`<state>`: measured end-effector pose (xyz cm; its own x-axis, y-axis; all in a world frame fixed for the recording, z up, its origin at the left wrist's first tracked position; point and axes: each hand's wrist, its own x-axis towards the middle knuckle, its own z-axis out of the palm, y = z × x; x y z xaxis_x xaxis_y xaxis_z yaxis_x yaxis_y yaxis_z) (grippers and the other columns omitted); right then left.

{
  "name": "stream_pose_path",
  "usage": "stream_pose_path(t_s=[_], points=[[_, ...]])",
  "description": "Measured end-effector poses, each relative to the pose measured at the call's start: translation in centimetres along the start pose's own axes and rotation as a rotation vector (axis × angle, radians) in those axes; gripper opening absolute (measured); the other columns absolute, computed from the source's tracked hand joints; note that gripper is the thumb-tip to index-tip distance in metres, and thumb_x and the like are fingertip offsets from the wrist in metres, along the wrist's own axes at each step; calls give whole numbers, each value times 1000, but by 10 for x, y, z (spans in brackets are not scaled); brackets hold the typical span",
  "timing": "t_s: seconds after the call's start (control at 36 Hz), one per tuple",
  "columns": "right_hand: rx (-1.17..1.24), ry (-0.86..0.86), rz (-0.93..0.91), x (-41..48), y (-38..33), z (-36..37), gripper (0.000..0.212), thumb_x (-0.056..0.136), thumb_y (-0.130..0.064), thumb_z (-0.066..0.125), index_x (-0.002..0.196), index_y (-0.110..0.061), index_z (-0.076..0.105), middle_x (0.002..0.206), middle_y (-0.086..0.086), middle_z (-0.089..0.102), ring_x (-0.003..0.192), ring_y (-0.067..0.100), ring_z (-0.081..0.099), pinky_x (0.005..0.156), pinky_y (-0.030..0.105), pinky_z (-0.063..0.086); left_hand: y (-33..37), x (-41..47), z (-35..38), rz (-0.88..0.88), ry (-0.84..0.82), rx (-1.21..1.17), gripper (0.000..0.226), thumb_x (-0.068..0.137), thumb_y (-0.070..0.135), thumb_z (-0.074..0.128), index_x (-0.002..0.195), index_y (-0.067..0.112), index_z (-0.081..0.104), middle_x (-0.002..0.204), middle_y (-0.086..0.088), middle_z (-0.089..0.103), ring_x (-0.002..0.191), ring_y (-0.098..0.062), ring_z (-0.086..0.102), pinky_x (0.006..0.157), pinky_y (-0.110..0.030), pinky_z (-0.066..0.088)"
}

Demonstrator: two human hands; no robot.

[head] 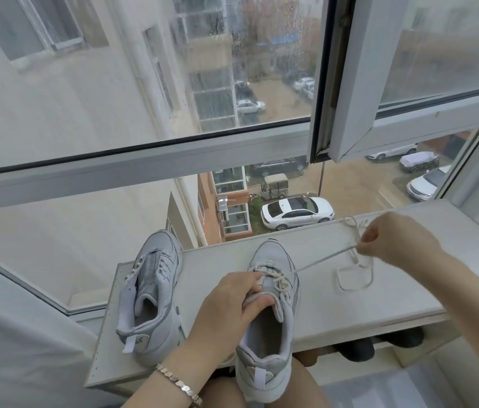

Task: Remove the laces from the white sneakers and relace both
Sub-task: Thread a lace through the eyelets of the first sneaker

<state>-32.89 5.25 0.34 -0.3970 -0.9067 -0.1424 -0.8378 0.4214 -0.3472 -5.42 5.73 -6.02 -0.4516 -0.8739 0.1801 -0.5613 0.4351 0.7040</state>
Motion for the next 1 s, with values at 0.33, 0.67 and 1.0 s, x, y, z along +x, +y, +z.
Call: stream_pose_path(t_s=[0.33,0.67,1.0], points=[[63,-322,-537,-20,-75,66,25,85,-36,65,96,-14,71,94,0,55,85,14,54,75,26,43,-7,-4,1,-68,-33,-104,19,81,38,67,75,47,51,117,33,45,116,16,38,87,5,23],[160,-116,-349,-9,-30,39,13,88,-19,62,89,-9,70,75,-3,61,73,12,54,59,15,36,-8,-4,4,-177,2,-242,20,74,34,75,70,42,57,122,30,39,112,25,32,82,10,19],[-433,-118,-259,-9,6,37,16,90,-34,56,105,-31,60,103,-11,61,107,13,53,91,28,35,-8,1,4,-405,104,-502,5,92,31,53,94,35,52,107,9,60,94,-8,60,70,-16,44]])
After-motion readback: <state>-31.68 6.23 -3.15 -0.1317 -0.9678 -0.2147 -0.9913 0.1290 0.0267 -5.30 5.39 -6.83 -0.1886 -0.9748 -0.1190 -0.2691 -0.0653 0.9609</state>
